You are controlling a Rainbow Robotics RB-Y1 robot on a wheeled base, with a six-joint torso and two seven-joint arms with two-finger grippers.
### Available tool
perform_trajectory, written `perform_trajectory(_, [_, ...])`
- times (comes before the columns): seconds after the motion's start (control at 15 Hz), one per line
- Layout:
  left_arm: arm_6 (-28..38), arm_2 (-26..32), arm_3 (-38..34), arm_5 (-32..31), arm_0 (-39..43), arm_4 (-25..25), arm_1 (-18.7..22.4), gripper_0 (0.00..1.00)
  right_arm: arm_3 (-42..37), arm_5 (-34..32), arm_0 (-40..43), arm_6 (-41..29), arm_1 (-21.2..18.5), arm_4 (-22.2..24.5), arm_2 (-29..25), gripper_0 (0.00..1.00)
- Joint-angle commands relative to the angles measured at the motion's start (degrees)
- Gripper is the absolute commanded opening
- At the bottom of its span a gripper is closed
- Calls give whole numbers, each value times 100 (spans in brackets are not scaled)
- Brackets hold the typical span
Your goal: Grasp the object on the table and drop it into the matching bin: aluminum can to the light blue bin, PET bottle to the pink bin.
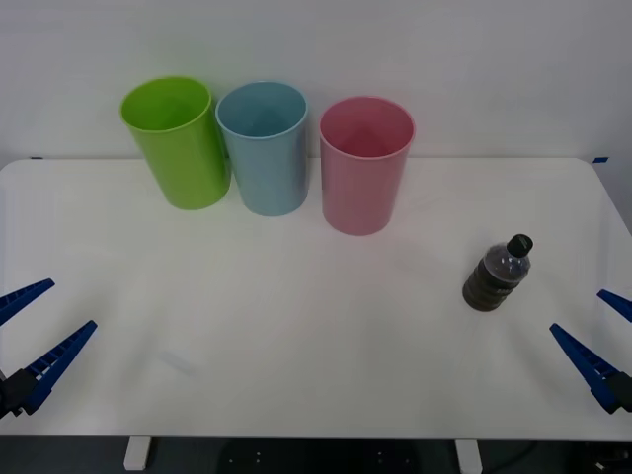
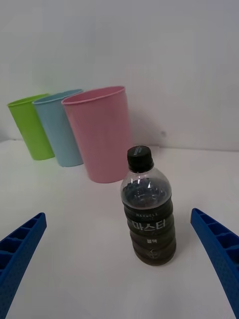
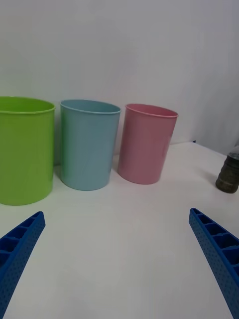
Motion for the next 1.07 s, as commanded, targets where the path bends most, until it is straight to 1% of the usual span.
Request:
perform_trajectory(0.07, [0, 0, 0, 0, 0, 0, 0, 100, 94, 65, 1, 177, 0, 131, 58, 100])
perform_trajectory(0.2, [0, 0, 0, 0, 0, 0, 0, 100, 155, 118, 27, 388, 0, 131, 128, 100])
perform_trajectory(0.27, [0, 0, 0, 0, 0, 0, 0, 100, 225, 206, 18, 731, 0, 131, 181, 100])
perform_trajectory(0.47, [0, 0, 0, 0, 0, 0, 0, 100, 384, 522, 18, 1311, 0, 87, 365, 100])
perform_trajectory(1.07, [0, 0, 0, 0, 0, 0, 0, 100, 463, 1559, -96, 1566, 0, 52, 1033, 100])
